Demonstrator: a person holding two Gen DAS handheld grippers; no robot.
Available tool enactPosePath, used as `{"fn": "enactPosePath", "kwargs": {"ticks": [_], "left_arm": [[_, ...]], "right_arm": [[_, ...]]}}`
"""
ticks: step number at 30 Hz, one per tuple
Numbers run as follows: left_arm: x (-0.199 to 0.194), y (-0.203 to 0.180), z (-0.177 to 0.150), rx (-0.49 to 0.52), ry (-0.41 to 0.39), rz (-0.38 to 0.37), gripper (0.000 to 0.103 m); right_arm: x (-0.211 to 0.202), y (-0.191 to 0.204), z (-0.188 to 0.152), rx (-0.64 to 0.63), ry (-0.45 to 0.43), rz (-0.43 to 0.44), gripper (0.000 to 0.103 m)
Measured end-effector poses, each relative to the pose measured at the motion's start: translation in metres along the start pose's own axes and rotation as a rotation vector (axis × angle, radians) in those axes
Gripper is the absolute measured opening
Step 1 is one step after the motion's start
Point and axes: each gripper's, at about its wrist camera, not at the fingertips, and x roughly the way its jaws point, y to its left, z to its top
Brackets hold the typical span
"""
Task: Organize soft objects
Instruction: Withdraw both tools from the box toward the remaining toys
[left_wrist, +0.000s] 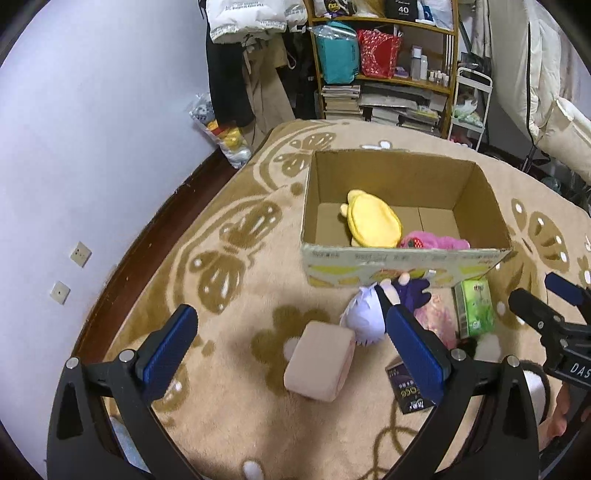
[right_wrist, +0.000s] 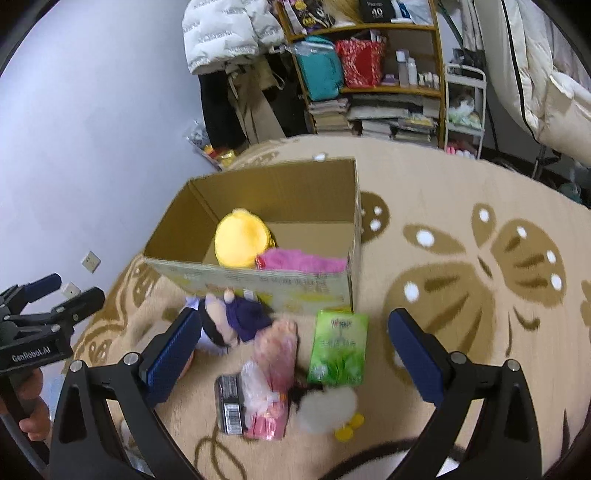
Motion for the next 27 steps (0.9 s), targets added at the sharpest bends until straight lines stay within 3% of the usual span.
{"fn": "enactPosePath", "kwargs": {"ticks": [13,27], "left_arm": [[0.026,0.003,-0.015,-0.009,0.13,0.02,0.101],[0.07,-0.003,-0.022,-0.005,0.269,0.018,0.101]], "right_arm": [[0.007,-0.002,-0.021,0.044,0.085,-0.038,0.103],[0.049,-0.02,-0.037,0.143,0.272,-0.049,0.094]]}}
